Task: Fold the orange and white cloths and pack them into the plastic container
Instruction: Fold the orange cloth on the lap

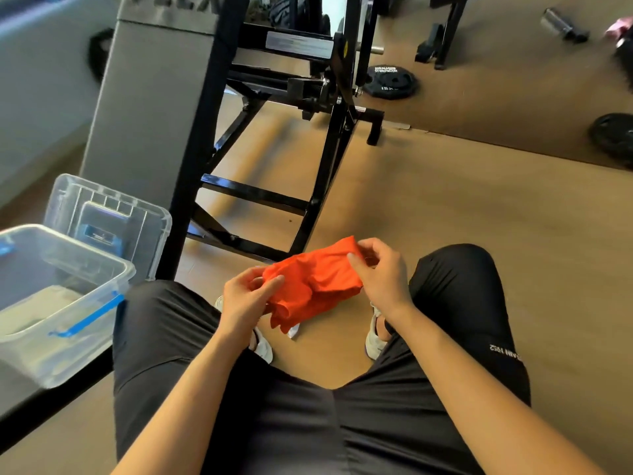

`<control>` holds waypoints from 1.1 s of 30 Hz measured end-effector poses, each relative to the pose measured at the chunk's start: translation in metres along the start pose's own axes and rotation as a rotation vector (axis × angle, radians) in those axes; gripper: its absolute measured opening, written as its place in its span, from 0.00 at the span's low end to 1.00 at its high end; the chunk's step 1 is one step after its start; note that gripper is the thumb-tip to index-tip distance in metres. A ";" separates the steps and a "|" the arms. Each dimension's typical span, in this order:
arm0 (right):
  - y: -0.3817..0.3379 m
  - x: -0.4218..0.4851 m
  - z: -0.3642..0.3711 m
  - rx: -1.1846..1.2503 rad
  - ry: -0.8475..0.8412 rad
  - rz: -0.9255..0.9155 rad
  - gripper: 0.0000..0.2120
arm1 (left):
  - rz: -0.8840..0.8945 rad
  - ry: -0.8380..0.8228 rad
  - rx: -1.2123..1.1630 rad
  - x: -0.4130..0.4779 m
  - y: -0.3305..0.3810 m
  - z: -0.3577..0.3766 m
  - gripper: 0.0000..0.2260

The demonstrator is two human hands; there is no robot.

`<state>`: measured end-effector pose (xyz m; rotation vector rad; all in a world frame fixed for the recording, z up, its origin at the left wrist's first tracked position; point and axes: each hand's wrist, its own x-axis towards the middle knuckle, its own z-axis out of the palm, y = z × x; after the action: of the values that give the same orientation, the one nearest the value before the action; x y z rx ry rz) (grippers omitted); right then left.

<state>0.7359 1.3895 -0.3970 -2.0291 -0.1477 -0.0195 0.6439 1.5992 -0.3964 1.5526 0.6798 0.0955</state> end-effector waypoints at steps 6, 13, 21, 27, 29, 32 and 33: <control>-0.006 -0.023 0.018 0.098 -0.082 -0.025 0.07 | 0.031 -0.099 -0.055 -0.007 -0.009 0.015 0.10; -0.005 -0.042 0.030 0.090 -0.388 -0.006 0.18 | -0.007 -0.164 -0.172 -0.007 -0.009 0.021 0.08; -0.006 -0.039 0.019 0.302 -0.438 0.013 0.15 | 0.148 -0.147 -0.036 -0.004 -0.014 0.015 0.14; 0.006 -0.024 0.008 -0.054 -0.362 -0.114 0.38 | 0.253 -0.258 0.089 -0.006 -0.015 0.012 0.15; 0.006 -0.025 0.006 -0.233 -0.493 -0.150 0.43 | 0.281 -0.302 0.105 -0.007 -0.015 0.011 0.16; 0.008 -0.027 0.006 -0.371 -0.620 -0.181 0.43 | 0.346 -0.429 0.159 -0.009 -0.012 0.007 0.17; 0.010 -0.027 0.006 -0.384 -0.639 -0.180 0.42 | 0.368 -0.466 0.193 -0.010 -0.011 0.005 0.17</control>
<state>0.7102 1.3880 -0.4103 -2.3326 -0.7776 0.5268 0.6344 1.5893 -0.4039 1.7898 0.0330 -0.0594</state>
